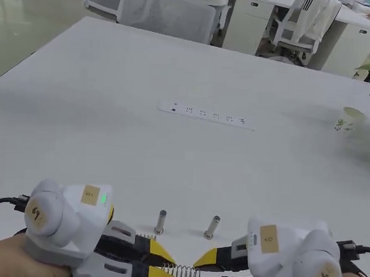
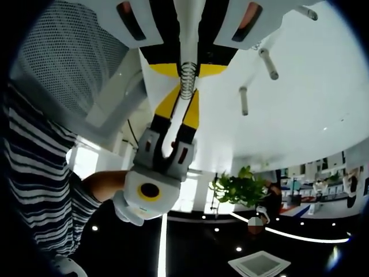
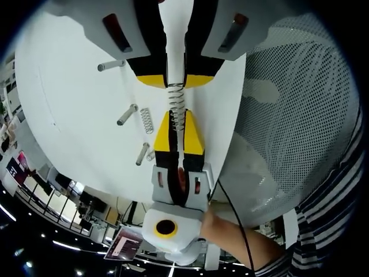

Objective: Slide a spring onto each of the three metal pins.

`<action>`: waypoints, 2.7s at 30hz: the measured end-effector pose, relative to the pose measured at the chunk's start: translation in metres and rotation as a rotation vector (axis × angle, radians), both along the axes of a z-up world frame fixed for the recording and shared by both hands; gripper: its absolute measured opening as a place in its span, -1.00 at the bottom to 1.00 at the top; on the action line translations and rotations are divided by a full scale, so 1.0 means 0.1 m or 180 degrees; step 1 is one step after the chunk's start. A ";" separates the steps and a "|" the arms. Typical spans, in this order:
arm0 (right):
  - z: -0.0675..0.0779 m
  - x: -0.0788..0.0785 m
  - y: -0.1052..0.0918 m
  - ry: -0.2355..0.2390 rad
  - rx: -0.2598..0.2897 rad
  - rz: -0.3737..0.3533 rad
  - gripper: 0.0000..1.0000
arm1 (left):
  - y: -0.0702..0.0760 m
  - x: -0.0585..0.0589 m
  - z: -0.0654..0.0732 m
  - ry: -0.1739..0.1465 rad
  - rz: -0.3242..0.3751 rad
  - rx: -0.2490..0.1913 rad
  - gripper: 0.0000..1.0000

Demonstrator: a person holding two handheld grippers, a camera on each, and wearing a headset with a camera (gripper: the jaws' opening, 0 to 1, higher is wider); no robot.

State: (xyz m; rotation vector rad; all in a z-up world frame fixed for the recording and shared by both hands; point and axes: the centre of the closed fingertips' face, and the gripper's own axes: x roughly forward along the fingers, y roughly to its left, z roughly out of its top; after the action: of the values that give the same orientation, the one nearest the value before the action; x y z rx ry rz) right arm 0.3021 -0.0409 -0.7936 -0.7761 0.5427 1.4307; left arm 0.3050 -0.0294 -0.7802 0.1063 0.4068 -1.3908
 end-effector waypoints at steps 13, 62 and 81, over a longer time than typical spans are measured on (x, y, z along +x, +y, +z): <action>0.18 0.03 0.06 -0.0065 0.0116 0.0061 -0.86 | 0.02 0.00 -0.06 -0.0002 0.0015 0.0061 -0.96; 0.56 -0.02 0.53 -0.0203 0.0710 0.0167 -0.85 | 0.07 0.02 0.01 -0.0040 0.0178 0.0041 -0.94; 0.59 0.00 0.55 -0.0278 0.0694 0.0174 -0.85 | 0.13 0.07 0.06 0.0013 0.0333 -0.0036 -0.88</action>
State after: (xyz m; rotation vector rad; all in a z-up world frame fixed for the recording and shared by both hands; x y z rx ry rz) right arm 0.3018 0.0136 -0.7349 -0.6793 0.2944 1.4709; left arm 0.3122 -0.0162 -0.7738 0.0722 0.4024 -1.2903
